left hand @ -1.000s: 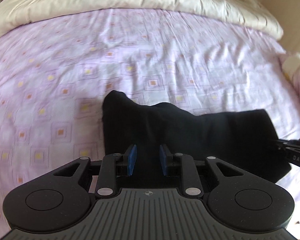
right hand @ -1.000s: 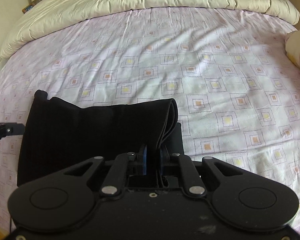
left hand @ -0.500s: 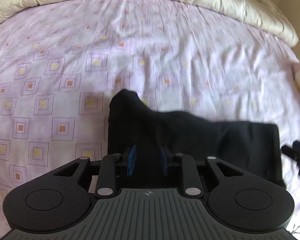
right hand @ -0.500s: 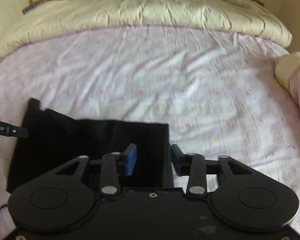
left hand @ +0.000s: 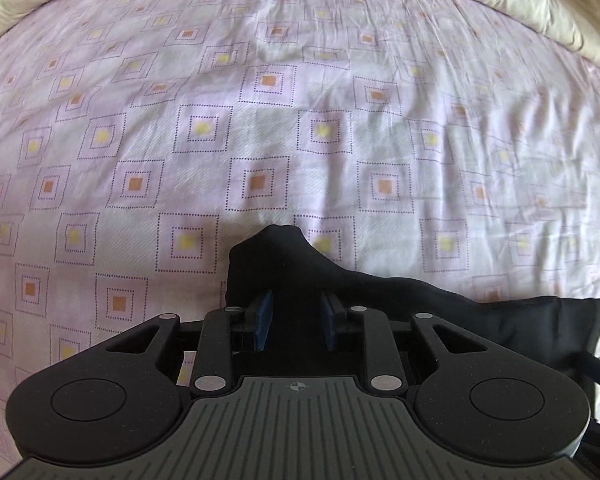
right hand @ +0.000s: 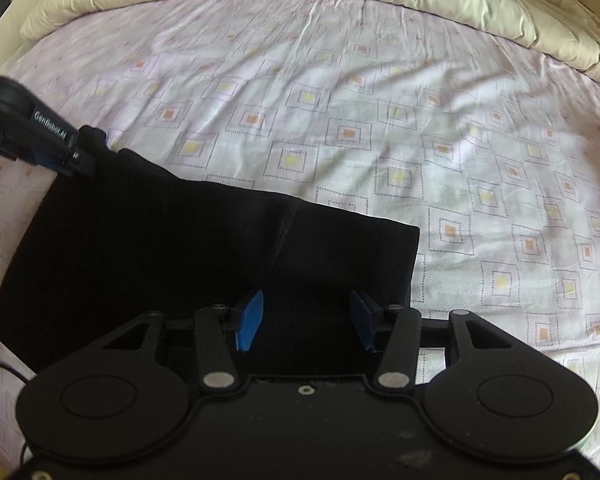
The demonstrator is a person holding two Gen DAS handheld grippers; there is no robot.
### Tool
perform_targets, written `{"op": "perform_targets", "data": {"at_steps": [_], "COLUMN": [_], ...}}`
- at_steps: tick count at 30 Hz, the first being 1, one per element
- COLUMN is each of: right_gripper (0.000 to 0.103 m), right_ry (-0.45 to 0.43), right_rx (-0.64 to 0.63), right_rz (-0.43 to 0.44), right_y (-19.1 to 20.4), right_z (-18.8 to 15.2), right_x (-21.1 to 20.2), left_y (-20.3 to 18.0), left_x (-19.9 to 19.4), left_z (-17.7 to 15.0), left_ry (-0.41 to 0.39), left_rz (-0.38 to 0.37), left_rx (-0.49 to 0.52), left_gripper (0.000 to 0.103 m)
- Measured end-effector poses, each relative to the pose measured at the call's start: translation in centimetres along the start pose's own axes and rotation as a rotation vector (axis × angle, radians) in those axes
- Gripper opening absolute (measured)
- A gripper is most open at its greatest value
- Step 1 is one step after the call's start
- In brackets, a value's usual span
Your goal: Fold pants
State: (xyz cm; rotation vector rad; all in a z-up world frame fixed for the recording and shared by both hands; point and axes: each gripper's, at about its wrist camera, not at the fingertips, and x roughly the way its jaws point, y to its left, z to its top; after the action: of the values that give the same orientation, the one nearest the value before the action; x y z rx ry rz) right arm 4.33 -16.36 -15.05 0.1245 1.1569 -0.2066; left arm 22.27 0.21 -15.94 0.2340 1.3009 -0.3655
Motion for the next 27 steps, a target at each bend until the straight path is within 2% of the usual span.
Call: {"op": "perform_targets", "data": {"at_steps": [3, 7, 8, 11, 15, 21, 27], "right_gripper": [0.054, 0.059, 0.066, 0.073, 0.075, 0.076, 0.077], "right_ry": [0.037, 0.072, 0.077, 0.097, 0.099, 0.096, 0.083], "right_rx": [-0.02, 0.015, 0.017, -0.032, -0.018, -0.024, -0.041], "right_rz": [0.016, 0.044, 0.047, 0.036, 0.019, 0.031, 0.033], "right_y": [0.1, -0.4, -0.4, 0.8, 1.3, 1.2, 1.3], "right_z": [0.4, 1.1, 1.2, 1.6, 1.8, 1.8, 1.5], "right_x": [0.6, 1.4, 1.5, 2.2, 2.5, 2.7, 2.6], "left_y": [-0.6, -1.1, -1.2, -1.2, -0.8, -1.3, -1.6], "left_x": [0.2, 0.6, 0.7, 0.9, 1.1, 1.1, 1.4], "left_z": [0.2, 0.5, 0.6, 1.0, 1.2, 0.6, 0.9], "left_ry": [0.012, 0.021, 0.024, 0.041, 0.043, 0.033, 0.062], "left_rz": [0.028, 0.047, 0.05, 0.042, 0.018, 0.035, 0.032], "left_rx": [0.002, 0.001, 0.009, 0.008, 0.013, 0.055, 0.087], "left_gripper": [0.026, 0.025, 0.025, 0.026, 0.026, 0.026, 0.026]}}
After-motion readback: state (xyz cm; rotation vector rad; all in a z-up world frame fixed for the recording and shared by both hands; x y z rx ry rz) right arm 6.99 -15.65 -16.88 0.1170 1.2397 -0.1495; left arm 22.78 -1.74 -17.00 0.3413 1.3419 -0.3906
